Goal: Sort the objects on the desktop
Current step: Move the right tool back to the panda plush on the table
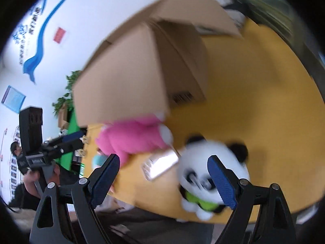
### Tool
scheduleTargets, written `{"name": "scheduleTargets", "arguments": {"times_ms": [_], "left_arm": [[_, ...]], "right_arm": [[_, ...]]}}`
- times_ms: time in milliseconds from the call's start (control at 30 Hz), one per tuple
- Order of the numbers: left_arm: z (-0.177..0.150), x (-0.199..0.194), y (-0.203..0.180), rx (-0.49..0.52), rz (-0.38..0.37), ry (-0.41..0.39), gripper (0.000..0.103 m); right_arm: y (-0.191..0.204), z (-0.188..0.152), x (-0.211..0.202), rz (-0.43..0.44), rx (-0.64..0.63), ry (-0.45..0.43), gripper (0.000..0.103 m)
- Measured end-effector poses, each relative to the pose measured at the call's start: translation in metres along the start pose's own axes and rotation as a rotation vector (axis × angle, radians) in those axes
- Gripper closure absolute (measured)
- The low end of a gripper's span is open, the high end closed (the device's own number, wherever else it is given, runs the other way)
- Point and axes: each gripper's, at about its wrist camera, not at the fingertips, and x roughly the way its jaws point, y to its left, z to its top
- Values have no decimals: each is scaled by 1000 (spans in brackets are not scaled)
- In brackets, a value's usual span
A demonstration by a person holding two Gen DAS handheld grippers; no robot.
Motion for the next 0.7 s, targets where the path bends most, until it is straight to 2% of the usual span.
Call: {"name": "scheduleTargets", "arguments": {"times_ms": [133,300,500,667,700], "left_arm": [[-25,51,-11,41,-57,123,1],[-56,112,-15,59,-145,272,1],[-76,172,-9,46,-221,359,1],[-81,199,-19,46,-321,364,1],[-83,205,-21,44,-336,375,1]], "right_arm": [[-34,-49,16,-35,4,34,15],[-86,-96,51,11,153,65,15],[-130,-113,85,35,292,71,16],[-145,-117,100,66,345,97,19],[-145,-117,104,79,344,107,23]]}}
